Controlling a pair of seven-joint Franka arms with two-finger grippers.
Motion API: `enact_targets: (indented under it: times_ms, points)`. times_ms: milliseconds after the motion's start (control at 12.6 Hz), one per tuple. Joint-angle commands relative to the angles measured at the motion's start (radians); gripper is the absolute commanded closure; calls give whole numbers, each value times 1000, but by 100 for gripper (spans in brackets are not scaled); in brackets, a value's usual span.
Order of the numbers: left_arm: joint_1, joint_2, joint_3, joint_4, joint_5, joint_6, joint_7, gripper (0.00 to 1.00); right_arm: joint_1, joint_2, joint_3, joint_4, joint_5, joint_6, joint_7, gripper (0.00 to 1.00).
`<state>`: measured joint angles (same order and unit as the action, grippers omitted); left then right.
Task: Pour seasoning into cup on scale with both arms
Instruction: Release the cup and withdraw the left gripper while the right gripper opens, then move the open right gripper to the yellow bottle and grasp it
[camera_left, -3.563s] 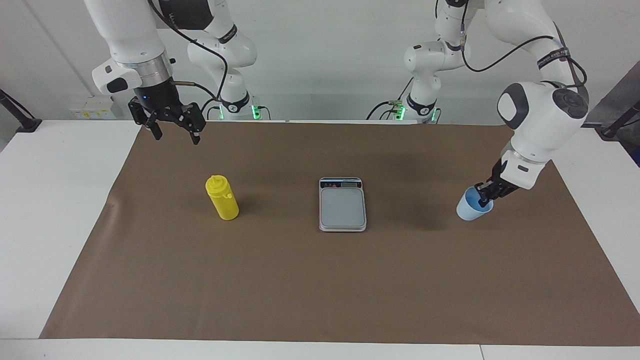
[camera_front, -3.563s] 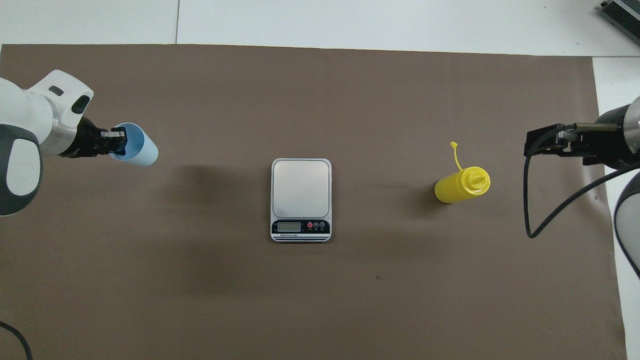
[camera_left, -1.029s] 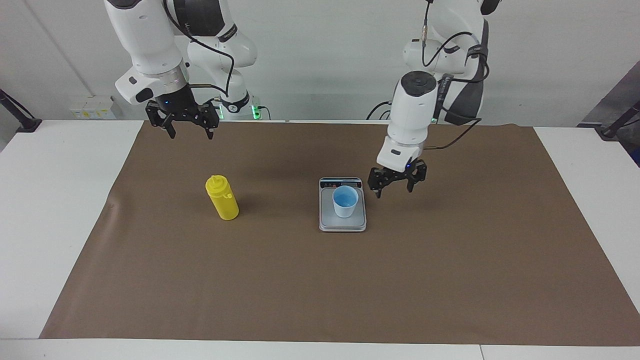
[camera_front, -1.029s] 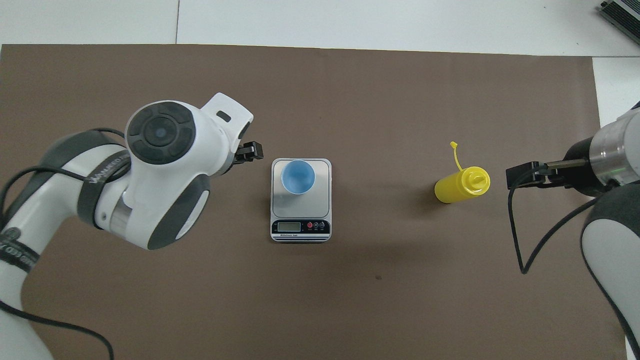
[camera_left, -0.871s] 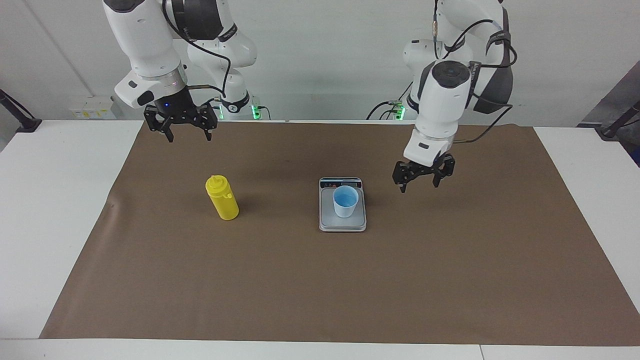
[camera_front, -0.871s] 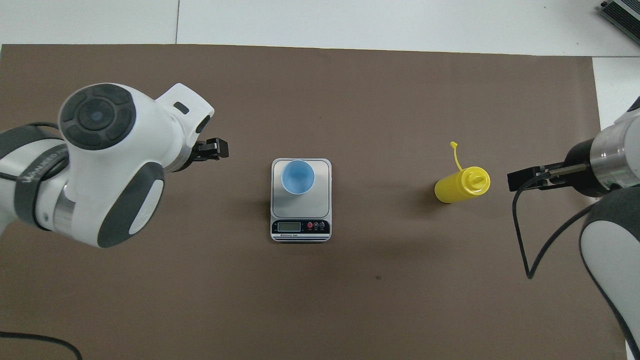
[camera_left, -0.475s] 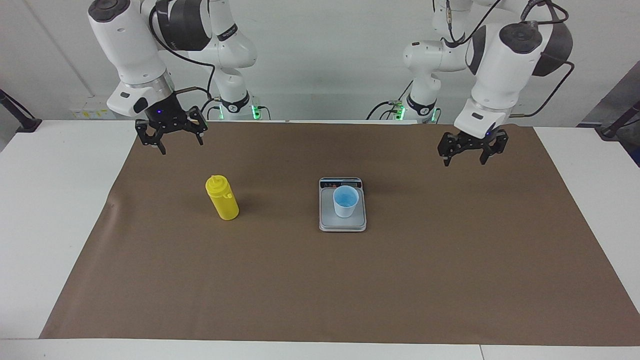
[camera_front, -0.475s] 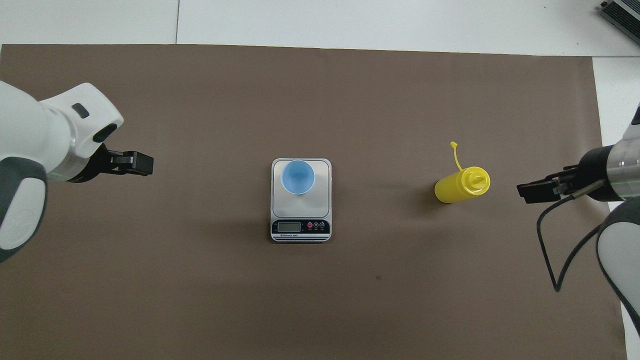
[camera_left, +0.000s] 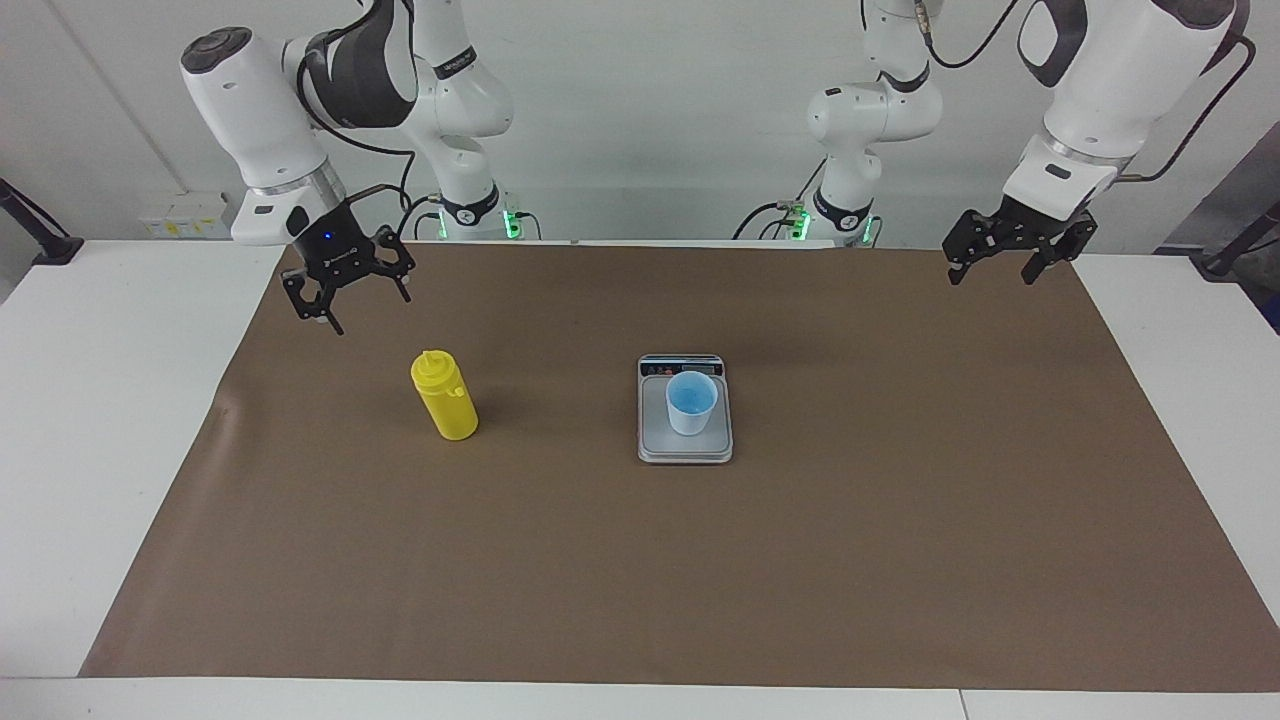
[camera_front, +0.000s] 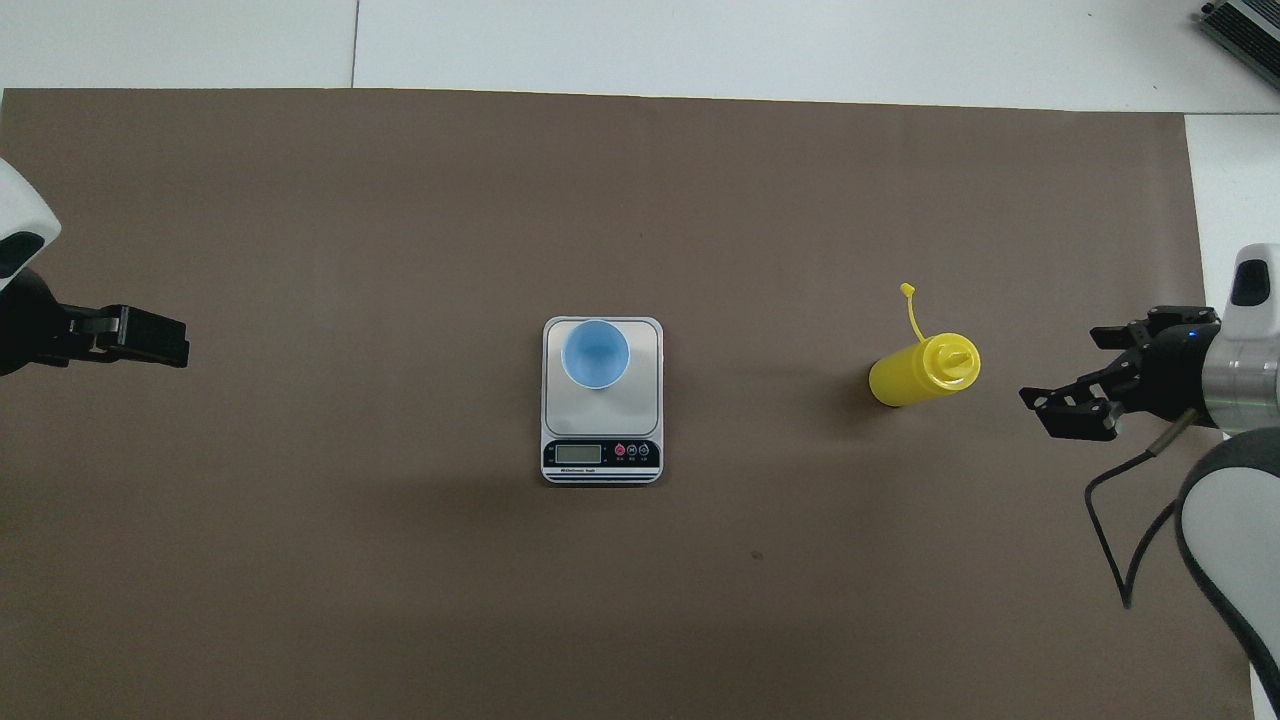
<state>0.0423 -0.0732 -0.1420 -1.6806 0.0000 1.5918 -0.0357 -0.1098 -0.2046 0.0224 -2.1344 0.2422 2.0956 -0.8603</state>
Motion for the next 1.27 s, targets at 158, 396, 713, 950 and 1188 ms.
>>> enact_targets:
  times_ms: [158,396,713,950,1188]
  points:
    - [7,-7,-8,13,-12,-41,16,0,-67,2,-1,-88,172,89,-302,0]
    - [17,1,-4,58,-17,-66,14,0,-91,28,-1,-102,236,80,-410,0]
    - [27,6,-1,99,-28,-120,13,0,-108,46,-1,-110,247,101,-498,0]
    - [13,-7,-11,78,-29,-116,19,0,-140,97,-1,-139,409,138,-745,0]
    - [19,-7,-10,76,-29,-121,13,0,-154,154,-1,-165,553,141,-909,0]
